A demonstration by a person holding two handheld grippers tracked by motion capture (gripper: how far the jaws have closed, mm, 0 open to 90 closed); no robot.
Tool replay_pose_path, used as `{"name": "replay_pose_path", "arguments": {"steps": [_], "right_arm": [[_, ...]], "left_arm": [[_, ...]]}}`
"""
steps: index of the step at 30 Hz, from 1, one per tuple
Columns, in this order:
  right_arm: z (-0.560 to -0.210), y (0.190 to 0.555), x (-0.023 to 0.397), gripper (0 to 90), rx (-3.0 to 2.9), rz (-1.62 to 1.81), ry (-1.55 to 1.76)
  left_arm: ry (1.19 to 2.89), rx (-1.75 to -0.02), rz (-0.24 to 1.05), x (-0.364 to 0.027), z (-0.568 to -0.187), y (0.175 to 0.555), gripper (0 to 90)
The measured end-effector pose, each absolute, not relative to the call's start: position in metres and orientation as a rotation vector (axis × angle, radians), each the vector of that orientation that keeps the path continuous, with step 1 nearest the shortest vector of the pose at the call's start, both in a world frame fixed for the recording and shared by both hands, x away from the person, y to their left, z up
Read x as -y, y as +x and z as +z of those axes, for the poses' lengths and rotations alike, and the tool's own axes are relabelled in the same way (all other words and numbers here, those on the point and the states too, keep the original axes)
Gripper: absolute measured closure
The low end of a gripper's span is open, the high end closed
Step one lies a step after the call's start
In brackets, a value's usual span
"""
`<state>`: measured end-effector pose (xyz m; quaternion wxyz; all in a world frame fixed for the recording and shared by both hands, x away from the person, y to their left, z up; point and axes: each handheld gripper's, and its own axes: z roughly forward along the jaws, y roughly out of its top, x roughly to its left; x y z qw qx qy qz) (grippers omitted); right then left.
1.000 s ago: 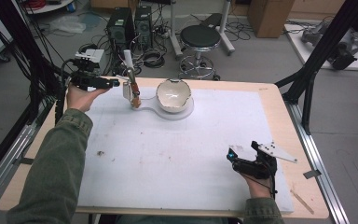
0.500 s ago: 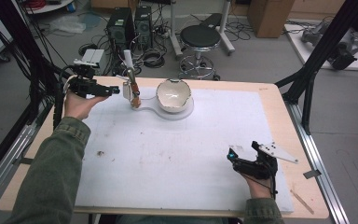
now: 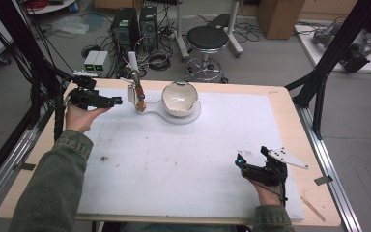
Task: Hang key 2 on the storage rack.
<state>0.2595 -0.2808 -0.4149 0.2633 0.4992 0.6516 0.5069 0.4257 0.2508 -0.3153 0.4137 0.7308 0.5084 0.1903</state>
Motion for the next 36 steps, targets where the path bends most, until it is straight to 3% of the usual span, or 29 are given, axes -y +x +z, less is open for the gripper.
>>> {"name": "replay_pose_path", "arguments": {"steps": [36], "right_arm": [[-0.415,0.258,0.282,1.1,-1.758,1.363,1.358]], "left_arm": [[1.906,-1.270,0.444,-0.261,-0.349,0.373,1.7]]}}
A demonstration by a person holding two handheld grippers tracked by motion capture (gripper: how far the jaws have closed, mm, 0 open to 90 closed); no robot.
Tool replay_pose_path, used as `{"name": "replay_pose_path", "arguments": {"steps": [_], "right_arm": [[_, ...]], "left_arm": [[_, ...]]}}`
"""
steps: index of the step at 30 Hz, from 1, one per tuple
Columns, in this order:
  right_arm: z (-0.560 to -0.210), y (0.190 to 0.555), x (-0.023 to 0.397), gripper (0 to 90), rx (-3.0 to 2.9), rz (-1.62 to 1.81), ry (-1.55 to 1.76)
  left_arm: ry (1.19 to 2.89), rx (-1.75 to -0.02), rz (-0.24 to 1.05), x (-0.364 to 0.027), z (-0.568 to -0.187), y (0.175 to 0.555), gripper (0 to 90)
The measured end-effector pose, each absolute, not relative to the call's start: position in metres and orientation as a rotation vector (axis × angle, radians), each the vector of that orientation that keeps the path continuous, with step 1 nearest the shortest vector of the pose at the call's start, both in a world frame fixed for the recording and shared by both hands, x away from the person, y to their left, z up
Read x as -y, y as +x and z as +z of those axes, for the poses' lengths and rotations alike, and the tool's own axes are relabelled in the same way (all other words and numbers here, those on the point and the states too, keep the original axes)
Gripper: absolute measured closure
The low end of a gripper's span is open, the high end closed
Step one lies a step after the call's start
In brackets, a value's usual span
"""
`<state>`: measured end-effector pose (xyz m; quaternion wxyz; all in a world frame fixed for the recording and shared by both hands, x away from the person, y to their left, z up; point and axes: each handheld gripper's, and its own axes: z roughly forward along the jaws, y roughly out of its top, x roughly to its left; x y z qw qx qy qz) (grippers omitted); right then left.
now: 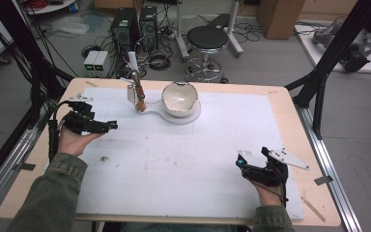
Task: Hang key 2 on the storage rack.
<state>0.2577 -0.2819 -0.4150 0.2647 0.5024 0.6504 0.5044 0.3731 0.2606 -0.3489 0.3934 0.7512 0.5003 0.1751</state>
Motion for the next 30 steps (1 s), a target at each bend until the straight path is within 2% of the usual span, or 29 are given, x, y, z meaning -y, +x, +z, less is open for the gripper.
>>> {"name": "replay_pose_path", "arguments": {"steps": [10,24,30], "right_arm": [[-0.415,0.258,0.282,1.0,-1.762,1.361,1.353],[-0.415,0.258,0.282,1.0,-1.760,1.361,1.352],[-0.415,0.257,0.282,1.0,-1.756,1.367,1.362]], "left_arm": [[1.884,-1.269,0.465,-0.273,-0.356,0.357,1.7],[1.843,-1.258,0.425,-0.290,-0.379,0.329,1.7],[1.782,-1.243,0.471,-0.297,-0.388,0.315,1.7]]}}
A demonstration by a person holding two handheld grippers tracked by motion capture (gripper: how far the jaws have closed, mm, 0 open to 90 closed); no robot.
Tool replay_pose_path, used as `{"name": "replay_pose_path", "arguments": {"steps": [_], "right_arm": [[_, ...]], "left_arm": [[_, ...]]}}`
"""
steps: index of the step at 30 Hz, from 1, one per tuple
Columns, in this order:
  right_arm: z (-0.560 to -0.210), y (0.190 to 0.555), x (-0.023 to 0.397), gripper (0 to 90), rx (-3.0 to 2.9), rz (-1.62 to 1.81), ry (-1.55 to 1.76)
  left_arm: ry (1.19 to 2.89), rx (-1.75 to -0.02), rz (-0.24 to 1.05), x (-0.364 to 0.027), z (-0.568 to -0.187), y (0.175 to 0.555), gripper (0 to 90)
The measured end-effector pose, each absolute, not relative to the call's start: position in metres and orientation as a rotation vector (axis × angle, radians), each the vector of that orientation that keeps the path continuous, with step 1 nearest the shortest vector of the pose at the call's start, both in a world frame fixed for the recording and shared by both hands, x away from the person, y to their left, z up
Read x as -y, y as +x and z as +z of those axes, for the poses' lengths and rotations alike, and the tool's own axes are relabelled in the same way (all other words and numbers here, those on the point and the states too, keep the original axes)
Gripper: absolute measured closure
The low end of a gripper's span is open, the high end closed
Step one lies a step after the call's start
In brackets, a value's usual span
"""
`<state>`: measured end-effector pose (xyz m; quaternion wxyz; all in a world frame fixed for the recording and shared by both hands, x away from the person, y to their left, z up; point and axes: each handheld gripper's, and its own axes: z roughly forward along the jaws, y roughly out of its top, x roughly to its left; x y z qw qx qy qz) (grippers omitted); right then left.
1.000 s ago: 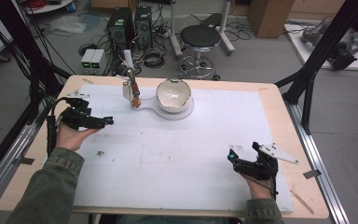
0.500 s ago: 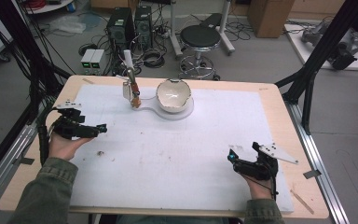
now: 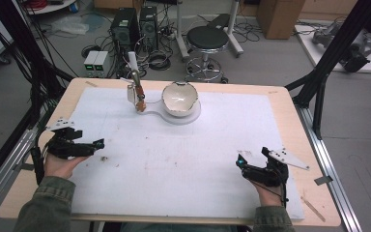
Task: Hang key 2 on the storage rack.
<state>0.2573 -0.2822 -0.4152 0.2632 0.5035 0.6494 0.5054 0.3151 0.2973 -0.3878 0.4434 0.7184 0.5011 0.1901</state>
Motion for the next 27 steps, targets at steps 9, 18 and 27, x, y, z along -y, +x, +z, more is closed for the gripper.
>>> {"name": "replay_pose_path", "arguments": {"steps": [9,18,27], "right_arm": [[-0.416,0.258,0.281,1.1,-1.761,1.354,1.361],[-0.416,0.258,0.280,1.0,-1.762,1.351,1.359],[-0.417,0.259,0.279,1.0,-1.771,1.340,1.362]], "left_arm": [[1.721,-1.223,0.536,-0.307,-0.405,0.296,1.7],[1.700,-1.180,0.566,-0.314,-0.413,0.281,1.7],[1.656,-1.203,0.585,-0.326,-0.416,0.275,1.7]]}}
